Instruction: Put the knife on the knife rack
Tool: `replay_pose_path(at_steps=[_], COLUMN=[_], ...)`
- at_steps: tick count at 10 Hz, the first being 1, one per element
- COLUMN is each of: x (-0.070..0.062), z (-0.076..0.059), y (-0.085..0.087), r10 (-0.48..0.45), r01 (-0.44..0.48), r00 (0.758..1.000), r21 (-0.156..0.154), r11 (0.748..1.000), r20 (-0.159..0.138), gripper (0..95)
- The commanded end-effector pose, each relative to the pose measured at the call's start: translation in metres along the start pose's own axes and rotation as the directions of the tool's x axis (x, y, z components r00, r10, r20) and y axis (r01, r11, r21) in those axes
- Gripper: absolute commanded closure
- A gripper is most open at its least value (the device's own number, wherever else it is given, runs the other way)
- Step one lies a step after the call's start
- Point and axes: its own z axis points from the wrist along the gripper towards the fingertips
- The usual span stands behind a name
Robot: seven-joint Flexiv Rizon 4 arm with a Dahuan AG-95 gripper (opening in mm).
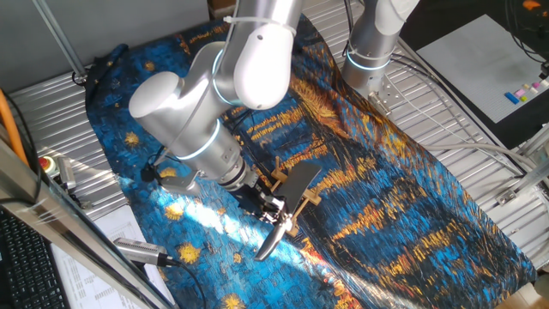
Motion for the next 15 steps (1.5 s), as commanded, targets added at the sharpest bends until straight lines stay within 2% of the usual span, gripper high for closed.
replay_pose_path(at_steps=[1,6,10,15], x=[0.0006,0.001,0.0012,0.0023], z=[-0.0037,0.0,0.0031,0.0032], y=[0.0042,0.0013,-0.0017,-0.0045], r10=[-0.018,-0.046,-0.043,-0.041], r01=[0.017,0.044,0.04,0.038], r00=[1.0,0.998,0.999,0.999], r21=[-0.018,-0.064,-0.085,-0.126], r11=[1.0,0.997,0.996,0.991], r20=[-0.015,-0.035,-0.031,-0.016], gripper=[95.0,95.0,95.0,95.0])
